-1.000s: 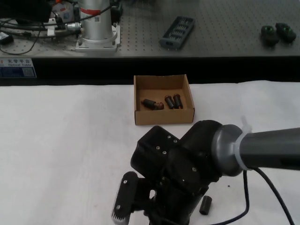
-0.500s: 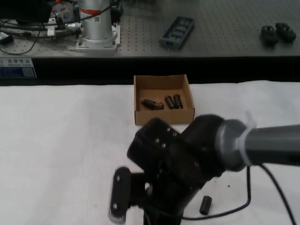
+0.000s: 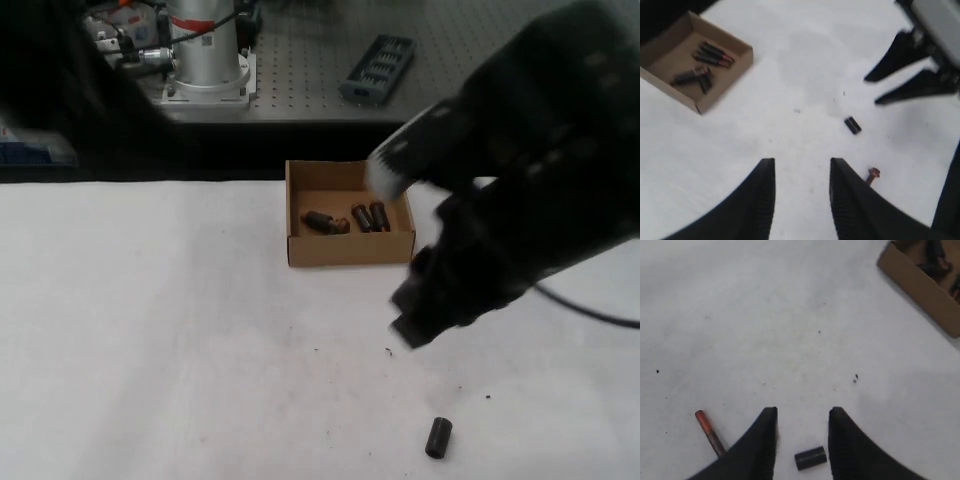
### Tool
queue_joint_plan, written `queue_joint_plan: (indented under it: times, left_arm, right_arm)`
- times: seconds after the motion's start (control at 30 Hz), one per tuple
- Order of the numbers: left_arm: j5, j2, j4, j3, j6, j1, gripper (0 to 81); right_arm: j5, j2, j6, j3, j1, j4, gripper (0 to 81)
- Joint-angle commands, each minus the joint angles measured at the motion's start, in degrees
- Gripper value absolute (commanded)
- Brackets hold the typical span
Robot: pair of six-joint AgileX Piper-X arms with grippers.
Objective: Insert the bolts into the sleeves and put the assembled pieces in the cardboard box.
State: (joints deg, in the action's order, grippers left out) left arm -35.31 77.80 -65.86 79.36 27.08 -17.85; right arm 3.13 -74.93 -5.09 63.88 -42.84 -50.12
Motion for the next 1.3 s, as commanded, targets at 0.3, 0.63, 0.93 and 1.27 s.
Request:
queue_joint_plan:
  times: [0.3, 0.63, 0.93, 1.27]
  left_arm:
    - [19.2, 10.4, 13.2, -13.1, 6.4, -19.8, 29.7]
    - [23.3, 15.2, 24.1, -17.6, 1.6, -22.7, 29.3]
    - [19.3, 15.2, 24.2, -24.5, 2.1, -25.1, 29.3]
    - [16.1, 15.2, 20.3, -25.0, 10.3, -30.5, 29.3]
  right_arm:
    - [13.6, 3.3, 10.8, -3.3, 7.6, 4.9, 25.8]
    - [29.3, 3.5, 26.8, -22.1, 11.1, 31.9, 25.8]
    - [26.7, 3.5, 28.6, -27.8, 11.8, 34.5, 25.8]
    - [23.8, 3.5, 29.4, -27.8, 13.4, 33.1, 25.8]
